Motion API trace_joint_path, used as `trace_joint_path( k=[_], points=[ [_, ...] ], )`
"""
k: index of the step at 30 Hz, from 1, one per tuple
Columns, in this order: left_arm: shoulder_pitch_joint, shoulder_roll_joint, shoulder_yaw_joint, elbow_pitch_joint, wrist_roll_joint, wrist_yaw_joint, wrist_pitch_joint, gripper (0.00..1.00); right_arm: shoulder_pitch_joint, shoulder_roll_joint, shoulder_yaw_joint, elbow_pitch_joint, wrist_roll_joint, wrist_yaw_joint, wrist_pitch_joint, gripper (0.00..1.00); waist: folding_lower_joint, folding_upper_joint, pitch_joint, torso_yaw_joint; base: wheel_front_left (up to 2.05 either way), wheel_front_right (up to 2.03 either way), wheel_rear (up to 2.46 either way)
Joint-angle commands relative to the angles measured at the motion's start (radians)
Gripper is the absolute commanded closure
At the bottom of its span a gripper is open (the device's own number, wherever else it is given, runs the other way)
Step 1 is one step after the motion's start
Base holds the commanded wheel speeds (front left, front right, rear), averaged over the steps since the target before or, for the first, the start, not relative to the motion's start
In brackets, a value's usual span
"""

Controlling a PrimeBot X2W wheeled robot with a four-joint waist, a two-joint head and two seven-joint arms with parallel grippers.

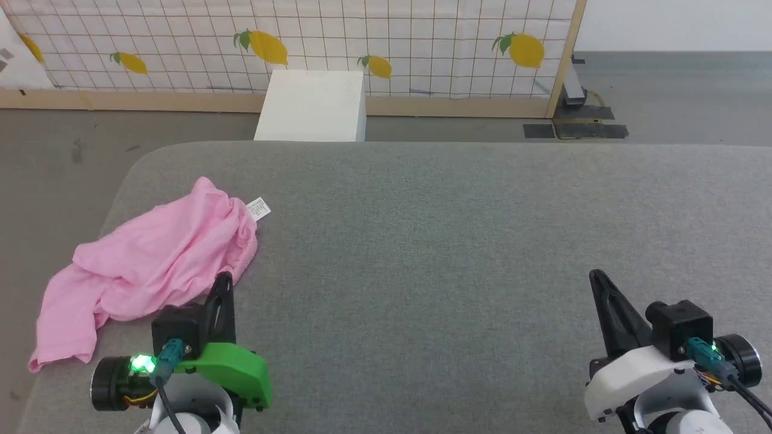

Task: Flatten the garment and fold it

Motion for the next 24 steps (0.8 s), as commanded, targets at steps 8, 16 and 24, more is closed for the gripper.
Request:
trace_joint_path(
  k=[8,16,24],
  points=[
    [0.013,-0.003,0.003,-0.003,0.013,0.007,0.001,1.00,-0.018,0.001,0.001,-0.005,-0.006,-0.002,0.000,1.00,0.0000,-0.0001,0.000,0.000,0.00,0.00,0.00],
    [0.013,-0.003,0.003,-0.003,0.013,0.007,0.001,1.00,-0.018,0.001,0.001,-0.005,-0.006,-0.002,0.000,1.00,0.0000,-0.0001,0.000,0.000,0.00,0.00,0.00],
    [0.013,-0.003,0.003,-0.003,0.013,0.007,0.001,1.00,-0.018,0.001,0.001,-0.005,-0.006,-0.002,0.000,1.00,0.0000,-0.0001,0.000,0.000,0.00,0.00,0.00]
  ],
)
